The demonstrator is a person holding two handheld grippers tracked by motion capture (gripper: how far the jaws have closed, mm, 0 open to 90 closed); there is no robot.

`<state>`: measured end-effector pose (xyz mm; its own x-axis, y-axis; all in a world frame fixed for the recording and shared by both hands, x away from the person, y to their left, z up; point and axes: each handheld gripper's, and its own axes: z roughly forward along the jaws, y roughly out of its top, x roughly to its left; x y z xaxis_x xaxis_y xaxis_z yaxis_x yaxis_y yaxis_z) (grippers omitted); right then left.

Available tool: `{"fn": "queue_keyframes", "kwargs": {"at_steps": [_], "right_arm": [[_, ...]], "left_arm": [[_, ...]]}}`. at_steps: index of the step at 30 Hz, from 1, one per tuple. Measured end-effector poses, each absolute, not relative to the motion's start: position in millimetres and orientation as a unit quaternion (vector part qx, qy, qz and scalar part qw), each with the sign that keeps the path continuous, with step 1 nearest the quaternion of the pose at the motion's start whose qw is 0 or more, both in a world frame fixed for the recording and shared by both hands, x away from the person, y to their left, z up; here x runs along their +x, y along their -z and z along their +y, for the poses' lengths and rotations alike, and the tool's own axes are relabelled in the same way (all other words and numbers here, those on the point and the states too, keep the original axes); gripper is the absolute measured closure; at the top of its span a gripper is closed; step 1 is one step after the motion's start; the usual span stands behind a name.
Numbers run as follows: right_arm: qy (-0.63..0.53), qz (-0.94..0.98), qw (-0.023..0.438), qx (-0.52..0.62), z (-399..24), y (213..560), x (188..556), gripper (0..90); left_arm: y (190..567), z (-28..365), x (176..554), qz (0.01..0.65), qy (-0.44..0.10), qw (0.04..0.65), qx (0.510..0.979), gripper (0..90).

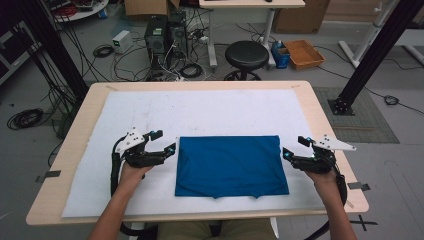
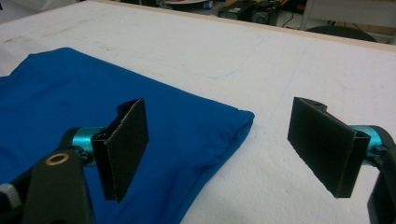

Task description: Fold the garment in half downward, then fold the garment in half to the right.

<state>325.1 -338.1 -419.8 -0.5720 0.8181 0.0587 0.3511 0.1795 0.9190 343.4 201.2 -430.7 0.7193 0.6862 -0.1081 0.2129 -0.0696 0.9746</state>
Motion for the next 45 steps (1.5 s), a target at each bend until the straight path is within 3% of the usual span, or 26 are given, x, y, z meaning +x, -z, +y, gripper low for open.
{"fn": "queue_keyframes", "kwargs": {"at_steps": [16,28,35,45], "right_arm": [[-0.5,0.728,0.232,0.407,-335.6,420.2,325.1,20.0],[-0.498,0.74,0.227,0.392,-330.0,424.1,306.8,20.0],[-0.493,0.752,0.22,0.379,-311.6,425.3,297.7,20.0],[-0.489,0.763,0.209,0.366,-301.3,429.6,308.0,20.0]], "left_arm": [[430.3,197.9,338.9,0.33,-0.188,0.587,0.714,23.8],[439.1,177.2,308.4,0.404,-0.164,0.53,0.727,23.8],[450.2,155.9,282.6,0.443,-0.153,0.456,0.757,29.3],[452.5,147.2,273.0,0.457,-0.138,0.421,0.771,42.5]]}}
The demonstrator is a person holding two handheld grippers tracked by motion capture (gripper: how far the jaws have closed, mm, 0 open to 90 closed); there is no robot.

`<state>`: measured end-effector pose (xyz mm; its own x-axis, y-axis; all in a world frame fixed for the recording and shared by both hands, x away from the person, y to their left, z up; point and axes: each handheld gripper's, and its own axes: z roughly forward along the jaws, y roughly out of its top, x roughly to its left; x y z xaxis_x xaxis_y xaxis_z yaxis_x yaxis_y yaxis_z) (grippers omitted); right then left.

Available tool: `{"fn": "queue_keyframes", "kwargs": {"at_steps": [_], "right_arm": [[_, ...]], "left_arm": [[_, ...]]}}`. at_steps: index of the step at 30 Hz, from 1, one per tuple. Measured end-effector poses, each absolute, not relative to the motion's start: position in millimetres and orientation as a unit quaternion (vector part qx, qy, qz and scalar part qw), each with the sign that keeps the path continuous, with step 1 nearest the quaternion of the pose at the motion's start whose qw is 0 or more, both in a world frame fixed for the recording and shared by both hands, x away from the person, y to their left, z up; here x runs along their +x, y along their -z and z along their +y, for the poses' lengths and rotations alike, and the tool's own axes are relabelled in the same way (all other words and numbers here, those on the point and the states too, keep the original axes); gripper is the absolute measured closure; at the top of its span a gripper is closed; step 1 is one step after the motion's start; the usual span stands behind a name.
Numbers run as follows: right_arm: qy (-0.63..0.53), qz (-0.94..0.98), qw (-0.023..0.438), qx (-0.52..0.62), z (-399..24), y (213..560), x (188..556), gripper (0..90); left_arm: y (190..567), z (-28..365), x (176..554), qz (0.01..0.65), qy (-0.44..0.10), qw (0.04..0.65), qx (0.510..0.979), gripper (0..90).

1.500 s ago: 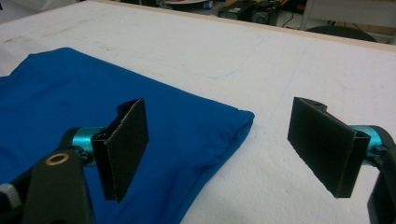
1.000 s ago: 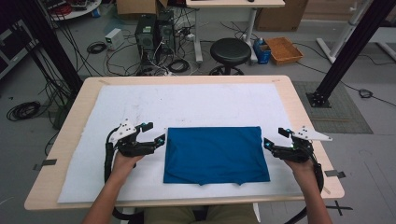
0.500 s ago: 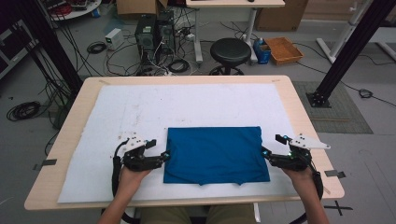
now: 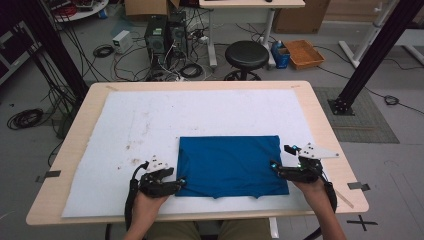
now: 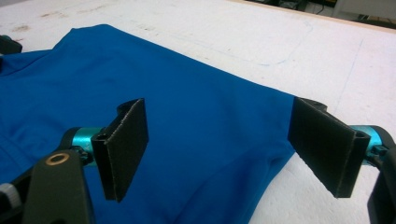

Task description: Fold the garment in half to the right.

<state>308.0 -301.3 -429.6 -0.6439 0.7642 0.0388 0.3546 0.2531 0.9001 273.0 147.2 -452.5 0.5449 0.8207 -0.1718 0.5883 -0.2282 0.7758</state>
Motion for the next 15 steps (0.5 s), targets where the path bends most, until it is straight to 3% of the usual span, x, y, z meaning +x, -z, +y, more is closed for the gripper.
{"fn": "queue_keyframes", "kwargs": {"at_steps": [7,12,15], "right_arm": [[-0.486,0.769,0.206,0.361,-296.8,432.2,313.8,20.0],[-0.487,0.771,0.202,0.358,-293.1,431.7,315.3,20.0],[-0.487,0.772,0.202,0.356,-291.4,431.9,316.4,20.0]], "left_arm": [[451.8,146.1,268.3,0.46,-0.14,0.417,0.771,47.5],[453.2,138.2,261.7,0.456,-0.17,0.405,0.774,48.4],[453.7,132.6,258.3,0.453,-0.197,0.391,0.776,54.1]]}}
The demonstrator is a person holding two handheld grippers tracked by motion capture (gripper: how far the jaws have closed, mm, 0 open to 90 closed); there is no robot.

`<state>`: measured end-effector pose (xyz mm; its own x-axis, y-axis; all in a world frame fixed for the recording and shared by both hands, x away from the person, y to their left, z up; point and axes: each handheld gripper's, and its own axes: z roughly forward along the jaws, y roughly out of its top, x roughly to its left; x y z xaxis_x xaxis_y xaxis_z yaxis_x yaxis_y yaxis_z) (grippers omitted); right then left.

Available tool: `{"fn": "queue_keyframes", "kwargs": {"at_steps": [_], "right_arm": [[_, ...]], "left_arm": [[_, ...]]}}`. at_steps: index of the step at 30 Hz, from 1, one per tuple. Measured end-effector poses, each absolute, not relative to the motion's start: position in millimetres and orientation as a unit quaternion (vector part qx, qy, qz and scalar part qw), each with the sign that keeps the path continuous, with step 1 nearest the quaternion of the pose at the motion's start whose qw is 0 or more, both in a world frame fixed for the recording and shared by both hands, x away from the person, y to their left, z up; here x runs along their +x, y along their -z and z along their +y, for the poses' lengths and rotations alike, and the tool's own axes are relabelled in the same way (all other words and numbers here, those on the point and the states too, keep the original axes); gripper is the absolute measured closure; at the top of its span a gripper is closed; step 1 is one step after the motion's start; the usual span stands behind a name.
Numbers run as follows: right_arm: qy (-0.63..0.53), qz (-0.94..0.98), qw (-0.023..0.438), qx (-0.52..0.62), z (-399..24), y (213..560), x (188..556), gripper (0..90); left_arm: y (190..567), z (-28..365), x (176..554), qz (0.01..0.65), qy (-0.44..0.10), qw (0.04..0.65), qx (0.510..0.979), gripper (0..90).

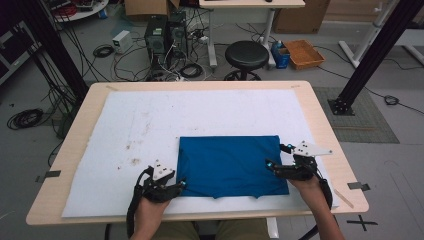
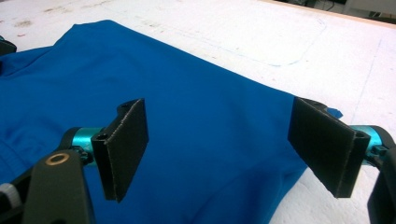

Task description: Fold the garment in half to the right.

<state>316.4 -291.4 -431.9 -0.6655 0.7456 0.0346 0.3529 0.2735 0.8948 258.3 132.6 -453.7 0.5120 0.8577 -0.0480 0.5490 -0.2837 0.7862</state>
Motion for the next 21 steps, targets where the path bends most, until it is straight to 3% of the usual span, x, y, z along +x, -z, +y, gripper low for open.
{"fn": "queue_keyframes", "kwargs": {"at_steps": [6,15,21], "right_arm": [[-0.488,0.774,0.2,0.35,-285.9,430.8,317.8,20.0],[-0.5,0.768,0.194,0.35,-280.1,423.9,321.3,20.0],[-0.512,0.77,0.183,0.334,-257.5,402.5,336.5,20.0]], "left_arm": [[453.5,128.0,255.6,0.436,-0.189,0.398,0.785,75.8],[454.7,131.6,258.7,0.44,-0.164,0.414,0.78,85.4],[455.4,134.5,260.6,0.451,-0.147,0.422,0.773,85.9]]}}
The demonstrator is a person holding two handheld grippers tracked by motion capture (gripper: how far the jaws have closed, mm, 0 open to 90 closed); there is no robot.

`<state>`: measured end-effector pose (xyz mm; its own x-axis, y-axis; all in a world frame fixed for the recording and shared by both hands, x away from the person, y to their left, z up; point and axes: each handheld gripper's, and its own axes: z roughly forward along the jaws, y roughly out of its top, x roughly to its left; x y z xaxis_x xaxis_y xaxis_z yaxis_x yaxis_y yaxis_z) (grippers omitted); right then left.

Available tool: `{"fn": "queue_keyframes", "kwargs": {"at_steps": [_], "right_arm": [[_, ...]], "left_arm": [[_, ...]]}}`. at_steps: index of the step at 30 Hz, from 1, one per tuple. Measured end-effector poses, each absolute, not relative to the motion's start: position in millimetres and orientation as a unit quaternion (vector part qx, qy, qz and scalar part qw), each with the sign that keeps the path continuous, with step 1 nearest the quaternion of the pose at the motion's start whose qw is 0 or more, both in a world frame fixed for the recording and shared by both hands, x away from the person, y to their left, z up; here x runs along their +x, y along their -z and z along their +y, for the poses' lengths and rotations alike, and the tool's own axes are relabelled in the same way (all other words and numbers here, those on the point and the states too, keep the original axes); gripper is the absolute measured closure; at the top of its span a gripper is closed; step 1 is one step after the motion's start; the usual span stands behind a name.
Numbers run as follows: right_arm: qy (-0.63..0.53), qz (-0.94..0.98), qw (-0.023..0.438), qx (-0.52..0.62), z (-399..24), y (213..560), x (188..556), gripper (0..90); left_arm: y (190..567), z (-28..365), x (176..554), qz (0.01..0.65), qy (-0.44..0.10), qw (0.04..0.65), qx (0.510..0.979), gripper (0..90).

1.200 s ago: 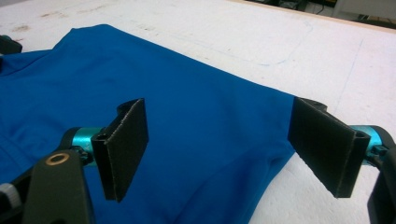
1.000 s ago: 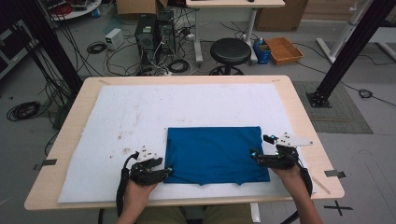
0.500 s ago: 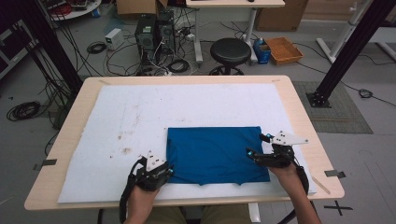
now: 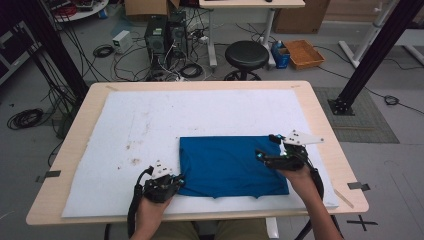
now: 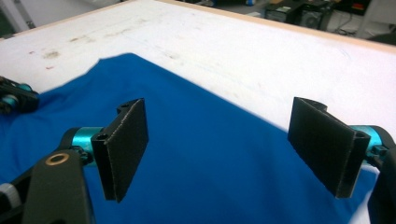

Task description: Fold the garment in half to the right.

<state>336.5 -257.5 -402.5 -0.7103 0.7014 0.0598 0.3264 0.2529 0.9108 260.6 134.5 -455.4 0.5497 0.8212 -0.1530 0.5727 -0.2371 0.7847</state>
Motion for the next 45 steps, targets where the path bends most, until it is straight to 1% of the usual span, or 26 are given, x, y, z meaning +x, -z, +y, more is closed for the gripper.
{"fn": "queue_keyframes", "kwargs": {"at_steps": [7,8,9,13,19,21,22,23,24,26,29,32,34,36,37,38,40,43,45], "right_arm": [[-0.498,0.787,0.175,0.319,-211.3,372.0,374.9,20.0],[-0.498,0.787,0.175,0.319,-211.3,372.0,374.9,20.0],[-0.492,0.795,0.167,0.313,-193.0,366.7,388.0,20.0],[-0.476,0.812,0.147,0.303,-157.4,368.6,406.7,20.0],[-0.438,0.844,0.11,0.288,-93.5,386.9,426.4,21.2],[-0.426,0.853,0.105,0.283,-74.5,392.6,431.6,29.3],[-0.426,0.853,0.105,0.283,-74.5,392.6,431.6,29.3],[-0.42,0.855,0.106,0.285,-65.8,395.1,433.8,32.5],[-0.398,0.866,0.106,0.284,-48.8,400.9,438.9,44.1],[-0.383,0.873,0.101,0.284,-37.1,406.4,442.8,49.6],[-0.361,0.883,0.098,0.282,-25.1,413.9,447.0,51.6],[-0.333,0.899,0.096,0.268,-5.3,427.3,450.5,55.5],[-0.314,0.908,0.096,0.258,2.2,433.1,450.5,59.6],[-0.32,0.908,0.092,0.255,4.6,433.4,450.4,67.1],[-0.32,0.908,0.092,0.255,4.6,433.4,450.4,67.1],[-0.319,0.913,0.085,0.241,6.4,433.0,449.1,78.1],[-0.314,0.917,0.091,0.231,8.0,431.9,446.6,86.4],[-0.311,0.918,0.095,0.228,7.9,430.7,445.9,87.3],[-0.323,0.913,0.09,0.234,2.7,426.7,445.4,87.4]], "left_arm": [[455.7,135.2,261.1,0.45,-0.145,0.424,0.773,85.8],[455.7,135.2,261.1,0.45,-0.145,0.424,0.773,85.8],[455.7,135.1,261.0,0.451,-0.145,0.424,0.772,85.9],[455.9,135.0,261.2,0.458,-0.141,0.427,0.767,86.0],[456.8,139.1,263.6,0.464,-0.123,0.436,0.761,86.0],[457.1,140.6,264.6,0.464,-0.119,0.438,0.761,86.0],[457.1,140.6,264.6,0.464,-0.119,0.438,0.761,85.9],[457.1,140.7,264.5,0.465,-0.117,0.439,0.76,85.9],[457.1,141.0,264.7,0.465,-0.114,0.44,0.76,85.9],[457.4,141.3,264.8,0.465,-0.113,0.441,0.759,86.0],[457.3,141.4,264.8,0.464,-0.115,0.441,0.76,86.0],[457.6,142.2,265.5,0.466,-0.109,0.443,0.758,85.9],[457.6,142.2,265.5,0.465,-0.109,0.443,0.759,86.0],[457.6,142.0,265.6,0.465,-0.109,0.444,0.758,86.0],[457.6,142.0,265.6,0.465,-0.109,0.444,0.758,86.0],[457.5,142.9,266.3,0.463,-0.107,0.443,0.76,86.0],[457.3,143.3,266.8,0.464,-0.104,0.445,0.759,86.2],[457.1,143.7,267.7,0.462,-0.101,0.447,0.759,86.4],[455.3,145.2,268.8,0.457,-0.089,0.461,0.755,86.4]]}}
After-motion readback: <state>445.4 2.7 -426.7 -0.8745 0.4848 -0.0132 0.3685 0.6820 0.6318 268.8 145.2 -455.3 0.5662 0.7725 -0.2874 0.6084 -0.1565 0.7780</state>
